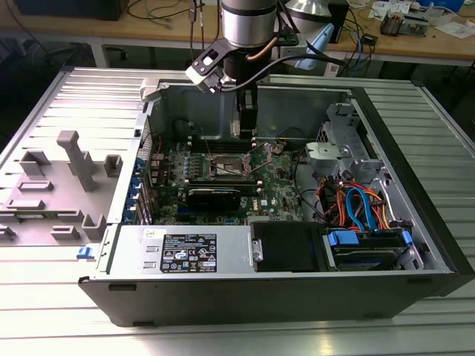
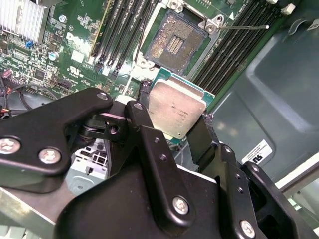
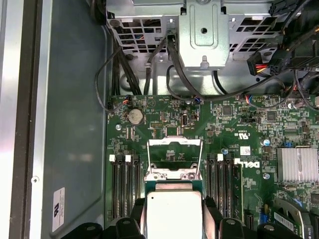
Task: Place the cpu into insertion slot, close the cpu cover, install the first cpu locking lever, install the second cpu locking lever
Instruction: 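Place the cpu into insertion slot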
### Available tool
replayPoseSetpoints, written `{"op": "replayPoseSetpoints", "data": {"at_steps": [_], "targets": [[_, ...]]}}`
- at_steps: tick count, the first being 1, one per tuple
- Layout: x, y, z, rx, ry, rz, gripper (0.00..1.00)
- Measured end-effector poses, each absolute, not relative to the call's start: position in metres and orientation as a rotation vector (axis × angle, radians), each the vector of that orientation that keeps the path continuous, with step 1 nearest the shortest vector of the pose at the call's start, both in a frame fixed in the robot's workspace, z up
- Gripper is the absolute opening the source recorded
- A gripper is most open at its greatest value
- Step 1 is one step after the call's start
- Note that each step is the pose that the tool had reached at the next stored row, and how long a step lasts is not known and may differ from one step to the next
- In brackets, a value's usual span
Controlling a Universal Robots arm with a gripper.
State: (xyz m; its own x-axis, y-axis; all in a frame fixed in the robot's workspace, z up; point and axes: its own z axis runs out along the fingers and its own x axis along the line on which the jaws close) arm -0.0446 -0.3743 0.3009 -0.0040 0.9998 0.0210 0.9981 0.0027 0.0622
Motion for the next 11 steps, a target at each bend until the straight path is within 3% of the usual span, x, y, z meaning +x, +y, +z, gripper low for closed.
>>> {"op": "replayPoseSetpoints", "data": {"at_steps": [11], "targets": [[-0.0490,-0.3744,0.2977,2.190,2.210,0.092,0.55]]}}
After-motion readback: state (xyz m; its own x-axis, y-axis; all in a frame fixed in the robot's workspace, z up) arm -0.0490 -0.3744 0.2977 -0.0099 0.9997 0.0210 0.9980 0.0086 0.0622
